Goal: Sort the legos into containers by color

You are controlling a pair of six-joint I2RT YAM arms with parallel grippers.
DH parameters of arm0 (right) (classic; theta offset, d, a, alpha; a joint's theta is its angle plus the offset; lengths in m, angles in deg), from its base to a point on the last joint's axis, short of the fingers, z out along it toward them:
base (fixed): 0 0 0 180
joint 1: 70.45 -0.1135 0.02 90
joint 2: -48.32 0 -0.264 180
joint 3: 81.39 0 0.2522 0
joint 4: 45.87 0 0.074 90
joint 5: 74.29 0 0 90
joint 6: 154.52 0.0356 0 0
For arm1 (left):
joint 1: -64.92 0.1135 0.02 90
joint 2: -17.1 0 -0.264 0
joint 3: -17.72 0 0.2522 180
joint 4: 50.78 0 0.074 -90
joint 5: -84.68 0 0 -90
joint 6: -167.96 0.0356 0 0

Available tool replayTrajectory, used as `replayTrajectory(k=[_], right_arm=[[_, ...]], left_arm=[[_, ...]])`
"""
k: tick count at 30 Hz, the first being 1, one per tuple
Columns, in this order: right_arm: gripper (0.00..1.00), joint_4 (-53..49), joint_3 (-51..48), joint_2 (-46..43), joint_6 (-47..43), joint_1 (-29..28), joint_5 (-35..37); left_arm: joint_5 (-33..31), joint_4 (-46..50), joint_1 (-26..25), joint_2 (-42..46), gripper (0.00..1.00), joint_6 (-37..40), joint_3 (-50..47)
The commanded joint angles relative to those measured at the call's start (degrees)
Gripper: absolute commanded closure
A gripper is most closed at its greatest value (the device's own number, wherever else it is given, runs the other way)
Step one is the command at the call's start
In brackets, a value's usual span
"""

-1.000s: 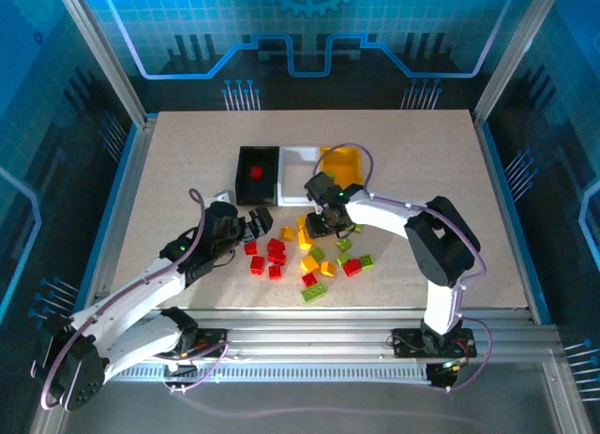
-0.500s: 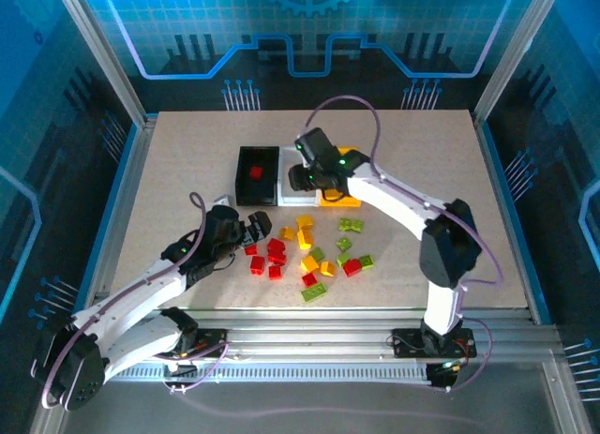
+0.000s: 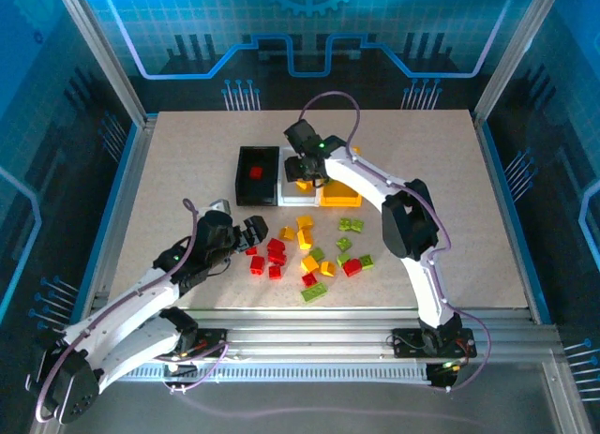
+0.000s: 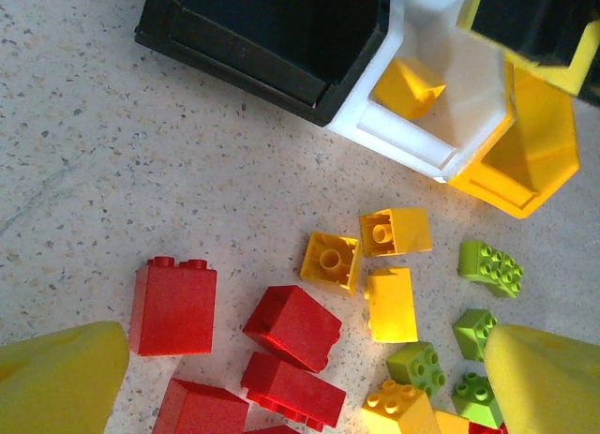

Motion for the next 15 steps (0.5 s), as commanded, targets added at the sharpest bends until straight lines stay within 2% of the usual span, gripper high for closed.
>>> replayTrajectory(k=[1,6,11,15], right_arm=[[0.28,-1.1,0.9,-3.8,0.4,0.1,-0.6],[0.23,0.7,-9.9,-14.2,1.7,-0.5,-2.3],[0.22,1.0,-27.8,-26.8,4.9,-0.9,-2.9],[0.20,0.4,-40.0,-33.6,8.1,-1.0,-3.0]], left_arm=[[0.8,1.7,0.4,0.8,0.01,0.2,0.3],[1.1,2.0,0.3,0.9,0.01,0.9,1.3],[1.1,2.1,0.5,1.0,0.01,1.1,1.2],[1.5,1.7,0.9,0.9,0.01,0.8,0.5]])
